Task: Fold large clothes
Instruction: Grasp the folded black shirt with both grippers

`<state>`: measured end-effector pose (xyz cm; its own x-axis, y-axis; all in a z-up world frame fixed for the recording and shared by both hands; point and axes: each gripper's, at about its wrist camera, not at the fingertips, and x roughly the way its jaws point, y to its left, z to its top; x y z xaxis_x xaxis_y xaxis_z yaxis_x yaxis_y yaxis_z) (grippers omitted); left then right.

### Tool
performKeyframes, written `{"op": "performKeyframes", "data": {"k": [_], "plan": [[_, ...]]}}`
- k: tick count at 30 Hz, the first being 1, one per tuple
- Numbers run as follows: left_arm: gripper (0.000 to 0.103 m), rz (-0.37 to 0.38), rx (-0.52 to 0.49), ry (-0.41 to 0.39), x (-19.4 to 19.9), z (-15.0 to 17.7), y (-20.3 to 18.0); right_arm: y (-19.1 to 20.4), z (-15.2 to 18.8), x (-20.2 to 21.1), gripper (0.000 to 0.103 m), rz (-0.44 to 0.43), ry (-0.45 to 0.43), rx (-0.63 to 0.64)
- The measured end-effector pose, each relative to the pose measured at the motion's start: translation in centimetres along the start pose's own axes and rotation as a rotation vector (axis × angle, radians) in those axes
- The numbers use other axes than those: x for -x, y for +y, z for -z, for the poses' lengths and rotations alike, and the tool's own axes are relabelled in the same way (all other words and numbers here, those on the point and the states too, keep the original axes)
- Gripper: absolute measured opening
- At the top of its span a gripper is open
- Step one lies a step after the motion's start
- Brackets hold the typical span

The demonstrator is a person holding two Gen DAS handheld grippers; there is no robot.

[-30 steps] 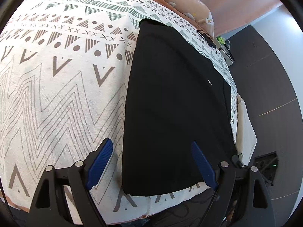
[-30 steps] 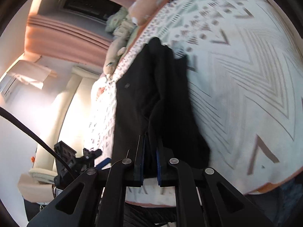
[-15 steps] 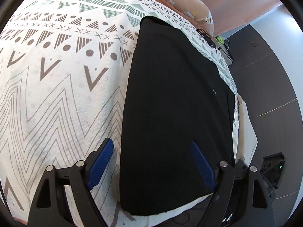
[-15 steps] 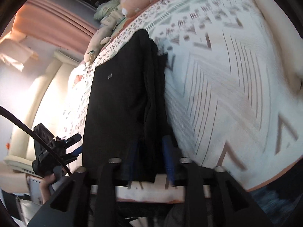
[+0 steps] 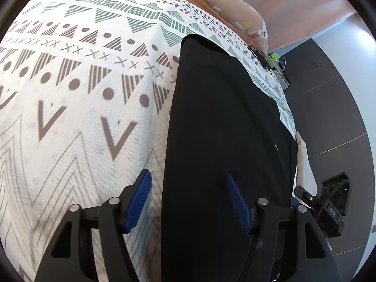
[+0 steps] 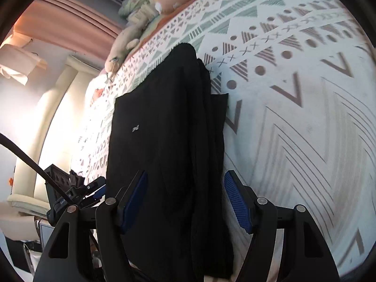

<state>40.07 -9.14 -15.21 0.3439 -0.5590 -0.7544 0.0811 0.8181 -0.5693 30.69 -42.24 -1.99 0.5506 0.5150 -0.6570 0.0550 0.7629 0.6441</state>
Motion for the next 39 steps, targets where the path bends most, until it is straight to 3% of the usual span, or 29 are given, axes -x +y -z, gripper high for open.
{"op": "performKeyframes", "data": {"k": [9,19,23,30,36,39], "plan": [[0.047,0.002,-0.035,0.01,-2.2,-3.1,-1.2,-0.9,-3.6,-5.0,0.066,-0.045,0.098,-0.036],[0.047,-0.039,-0.099,0.005,-2.4,-4.1,-3.2,-2.8,-6.4,-7.6,0.066,-0.111,0.166,-0.106],[0.047,-0.034,-0.102,0.004,-2.2,-4.0,-3.0,-3.1,-6.5,-6.3,0.069,-0.066,0.146,-0.092],[0.047,-0.035,-0.117,0.005,-2.4,-4.4,-3.6,-4.6,-6.1,-5.8,0.07,-0.103,0.139,-0.148],[0.047,-0.03,-0.094,0.015,-2.9,-4.9,-2.9,-4.5,-7.6,-8.8,0.07,-0.177,0.184,-0.17],[0.049,-0.031,-0.025,0.044,-3.8,-5.8,-1.5,-4.7,-8.7,-10.0,0.07,-0.199,0.198,-0.175]]}}
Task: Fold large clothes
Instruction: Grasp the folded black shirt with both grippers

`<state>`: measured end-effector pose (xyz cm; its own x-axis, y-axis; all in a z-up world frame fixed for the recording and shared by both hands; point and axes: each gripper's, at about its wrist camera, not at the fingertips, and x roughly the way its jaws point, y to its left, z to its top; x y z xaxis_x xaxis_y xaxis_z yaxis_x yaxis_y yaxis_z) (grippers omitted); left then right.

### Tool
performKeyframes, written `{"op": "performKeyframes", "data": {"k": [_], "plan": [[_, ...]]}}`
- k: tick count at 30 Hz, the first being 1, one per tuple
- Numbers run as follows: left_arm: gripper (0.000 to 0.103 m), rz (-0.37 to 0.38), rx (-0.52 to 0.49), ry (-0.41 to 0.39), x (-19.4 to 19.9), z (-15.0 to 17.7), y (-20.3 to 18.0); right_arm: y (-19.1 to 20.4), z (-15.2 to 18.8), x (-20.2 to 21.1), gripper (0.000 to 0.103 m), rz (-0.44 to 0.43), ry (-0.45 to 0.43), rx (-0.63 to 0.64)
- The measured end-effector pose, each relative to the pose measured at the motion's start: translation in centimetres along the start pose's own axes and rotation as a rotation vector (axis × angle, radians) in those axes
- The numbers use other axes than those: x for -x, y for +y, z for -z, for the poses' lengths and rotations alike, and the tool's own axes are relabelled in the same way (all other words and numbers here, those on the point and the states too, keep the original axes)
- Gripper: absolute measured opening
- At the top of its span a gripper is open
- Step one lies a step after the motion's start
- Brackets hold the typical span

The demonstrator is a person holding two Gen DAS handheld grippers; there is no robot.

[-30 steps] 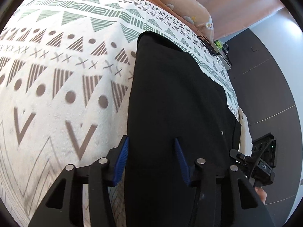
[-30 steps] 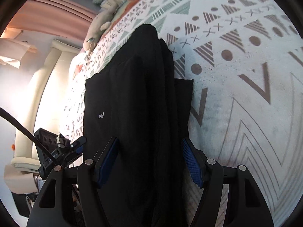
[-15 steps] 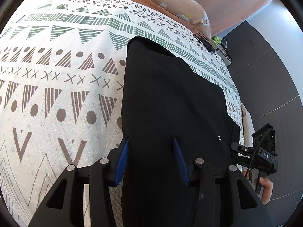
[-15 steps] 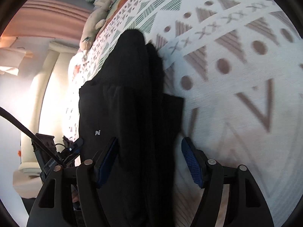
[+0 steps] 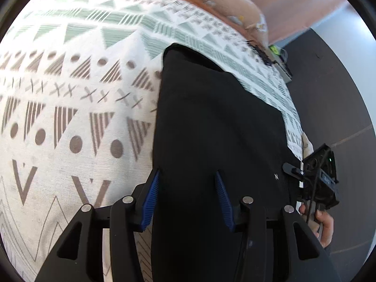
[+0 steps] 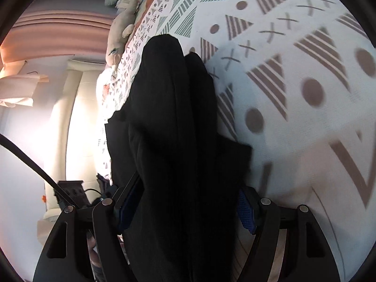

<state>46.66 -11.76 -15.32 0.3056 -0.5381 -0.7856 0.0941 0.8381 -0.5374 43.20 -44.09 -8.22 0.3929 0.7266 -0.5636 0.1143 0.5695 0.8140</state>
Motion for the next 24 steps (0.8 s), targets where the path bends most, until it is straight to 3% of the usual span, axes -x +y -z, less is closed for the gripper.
{"op": "performKeyframes", "data": {"k": [6,12,13,14,17,24], "plan": [[0.056,0.05,0.082,0.02,-1.8,-1.8,1.5,-0.1,-0.4,-0.7,0.068,0.009,0.008,0.064],[0.062,0.109,0.136,0.057,-4.1,-2.9,2.0,0.3,0.1,-0.7,0.058,0.032,-0.002,0.104],[0.062,0.11,0.135,0.054,-4.1,-3.0,1.9,0.5,0.2,-0.8,0.052,0.044,-0.005,0.114],[0.059,0.105,0.131,0.051,-4.1,-2.9,1.7,0.8,0.1,-0.9,0.042,0.053,-0.009,0.125],[0.048,0.078,0.114,0.037,-3.7,-2.7,0.8,1.8,0.6,-0.9,0.024,0.08,-0.024,0.153],[0.029,0.051,0.067,-0.021,-1.1,-2.3,-1.8,5.9,2.8,0.6,0.014,0.139,-0.105,0.216]]}}
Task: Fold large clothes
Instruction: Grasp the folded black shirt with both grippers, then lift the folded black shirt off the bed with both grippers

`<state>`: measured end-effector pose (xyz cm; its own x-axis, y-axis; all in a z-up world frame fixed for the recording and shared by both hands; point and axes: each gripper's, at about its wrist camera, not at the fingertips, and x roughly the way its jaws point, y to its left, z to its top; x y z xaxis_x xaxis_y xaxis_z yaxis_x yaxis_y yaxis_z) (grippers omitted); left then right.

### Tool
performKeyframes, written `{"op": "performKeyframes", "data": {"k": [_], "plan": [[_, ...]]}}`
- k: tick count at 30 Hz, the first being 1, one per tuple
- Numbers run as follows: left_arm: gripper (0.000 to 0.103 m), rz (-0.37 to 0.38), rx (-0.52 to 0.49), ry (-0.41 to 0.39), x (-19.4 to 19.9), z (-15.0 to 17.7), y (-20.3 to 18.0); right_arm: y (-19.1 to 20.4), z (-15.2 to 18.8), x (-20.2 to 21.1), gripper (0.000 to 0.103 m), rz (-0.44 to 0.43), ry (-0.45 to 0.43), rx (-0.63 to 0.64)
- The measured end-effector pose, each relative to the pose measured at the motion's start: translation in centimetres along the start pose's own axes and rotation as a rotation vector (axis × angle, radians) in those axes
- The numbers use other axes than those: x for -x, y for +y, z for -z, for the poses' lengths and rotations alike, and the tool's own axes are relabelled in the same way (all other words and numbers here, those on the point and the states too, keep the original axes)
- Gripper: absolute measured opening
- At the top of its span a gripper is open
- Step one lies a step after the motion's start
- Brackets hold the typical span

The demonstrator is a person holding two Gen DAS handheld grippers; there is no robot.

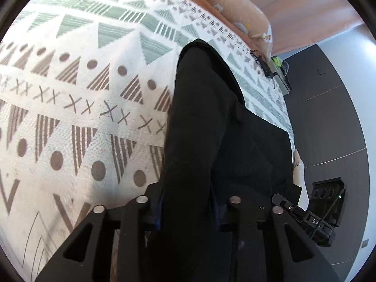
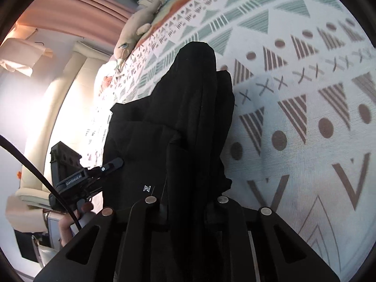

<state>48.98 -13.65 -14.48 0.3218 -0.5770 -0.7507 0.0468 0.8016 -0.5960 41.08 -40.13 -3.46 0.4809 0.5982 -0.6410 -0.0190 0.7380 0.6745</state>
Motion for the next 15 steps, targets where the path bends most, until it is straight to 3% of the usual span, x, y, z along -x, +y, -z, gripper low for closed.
{"op": "performKeyframes", "data": {"k": [8,15], "plan": [[0.026,0.035,-0.034,-0.102,6.1,1.4,-2.1,5.4,2.7,4.1,0.012,0.056,-0.112,0.064],[0.026,0.071,-0.072,-0.204,13.0,3.2,-3.2,10.2,5.8,8.4,0.012,0.037,-0.184,0.137]]}}
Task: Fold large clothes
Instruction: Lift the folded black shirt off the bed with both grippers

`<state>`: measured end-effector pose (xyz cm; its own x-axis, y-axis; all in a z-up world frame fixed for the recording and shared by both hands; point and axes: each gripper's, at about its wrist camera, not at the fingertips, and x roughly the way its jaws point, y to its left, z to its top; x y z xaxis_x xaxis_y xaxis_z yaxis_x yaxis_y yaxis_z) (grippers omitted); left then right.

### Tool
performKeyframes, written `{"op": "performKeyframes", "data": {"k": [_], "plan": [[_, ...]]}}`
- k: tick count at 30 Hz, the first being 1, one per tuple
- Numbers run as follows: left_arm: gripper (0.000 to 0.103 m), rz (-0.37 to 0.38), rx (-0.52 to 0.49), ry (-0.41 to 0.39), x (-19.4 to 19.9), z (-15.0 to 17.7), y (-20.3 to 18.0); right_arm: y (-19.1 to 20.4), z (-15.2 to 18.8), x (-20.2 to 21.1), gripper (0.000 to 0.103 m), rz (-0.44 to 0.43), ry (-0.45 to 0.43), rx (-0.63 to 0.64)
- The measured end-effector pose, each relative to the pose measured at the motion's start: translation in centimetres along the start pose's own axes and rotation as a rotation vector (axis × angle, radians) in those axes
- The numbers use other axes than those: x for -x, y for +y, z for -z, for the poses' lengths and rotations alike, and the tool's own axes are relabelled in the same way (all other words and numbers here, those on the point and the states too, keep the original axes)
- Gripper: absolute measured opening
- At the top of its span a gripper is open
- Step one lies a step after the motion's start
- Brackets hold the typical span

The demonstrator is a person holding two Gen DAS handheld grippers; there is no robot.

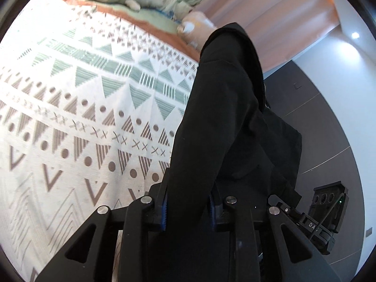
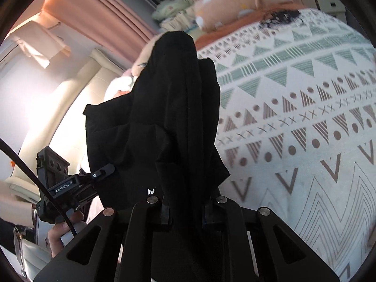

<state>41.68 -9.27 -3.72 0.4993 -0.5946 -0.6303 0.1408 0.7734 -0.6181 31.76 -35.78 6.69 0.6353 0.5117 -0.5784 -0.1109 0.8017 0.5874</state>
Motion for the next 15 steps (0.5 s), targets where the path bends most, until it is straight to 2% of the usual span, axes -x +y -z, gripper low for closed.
{"op": "performKeyframes", "data": {"k": [8,15], "plan": [[0.026,0.004,-0.026,-0.104,8.6,0.3,0.0,4.9,1.9,5.6,0.012,-0.049,-0.052,0.079],[0.026,-0.019,-0.022,-0.181,16.1,0.9,2.2,10.3,3.8,7.2,0.012,-0.09,-0.069,0.137]]}}
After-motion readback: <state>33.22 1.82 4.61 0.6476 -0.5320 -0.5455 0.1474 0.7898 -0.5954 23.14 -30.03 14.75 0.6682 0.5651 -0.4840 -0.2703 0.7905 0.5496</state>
